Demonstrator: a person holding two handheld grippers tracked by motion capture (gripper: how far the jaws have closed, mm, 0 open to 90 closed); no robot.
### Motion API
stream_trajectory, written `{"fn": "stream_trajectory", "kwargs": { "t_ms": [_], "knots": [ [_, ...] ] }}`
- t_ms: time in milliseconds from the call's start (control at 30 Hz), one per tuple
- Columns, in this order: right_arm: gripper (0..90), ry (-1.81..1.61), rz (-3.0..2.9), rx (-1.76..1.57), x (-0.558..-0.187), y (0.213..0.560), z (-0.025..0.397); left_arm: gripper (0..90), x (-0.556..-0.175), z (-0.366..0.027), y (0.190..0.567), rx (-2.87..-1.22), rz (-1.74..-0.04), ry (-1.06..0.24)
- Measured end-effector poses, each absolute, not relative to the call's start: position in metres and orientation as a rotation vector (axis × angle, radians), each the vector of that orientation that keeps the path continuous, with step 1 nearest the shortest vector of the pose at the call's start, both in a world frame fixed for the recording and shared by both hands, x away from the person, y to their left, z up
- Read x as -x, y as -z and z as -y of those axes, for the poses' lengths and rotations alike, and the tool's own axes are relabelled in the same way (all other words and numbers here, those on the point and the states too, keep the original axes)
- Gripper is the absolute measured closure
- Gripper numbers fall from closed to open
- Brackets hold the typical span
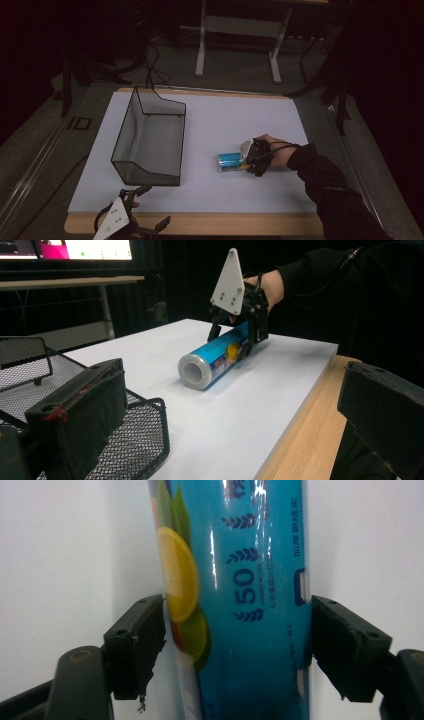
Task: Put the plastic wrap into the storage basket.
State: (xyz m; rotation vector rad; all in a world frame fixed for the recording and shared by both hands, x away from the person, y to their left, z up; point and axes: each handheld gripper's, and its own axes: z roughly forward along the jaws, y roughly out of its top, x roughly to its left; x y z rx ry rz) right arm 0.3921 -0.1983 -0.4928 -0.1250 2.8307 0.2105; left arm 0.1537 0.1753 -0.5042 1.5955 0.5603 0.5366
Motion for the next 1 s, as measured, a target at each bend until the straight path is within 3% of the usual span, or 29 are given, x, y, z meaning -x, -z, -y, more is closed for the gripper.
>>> {"fn": "stream_trajectory", "kwargs": {
  "t_ms": [500, 1000],
  "knots": [
    [30.8, -0.153, -2.829, 0.130, -0.393, 0.490, 0.192, 0.2, -0.154, -0.175, 0.505, -1.603, -0.559, -0.536],
    [31.5, -0.578, -2.758, -0.259, -0.410, 0.431, 0.219, 0.2, -0.154, -0.175, 0.504, -1.598, -0.555, -0.546]
  ]
}}
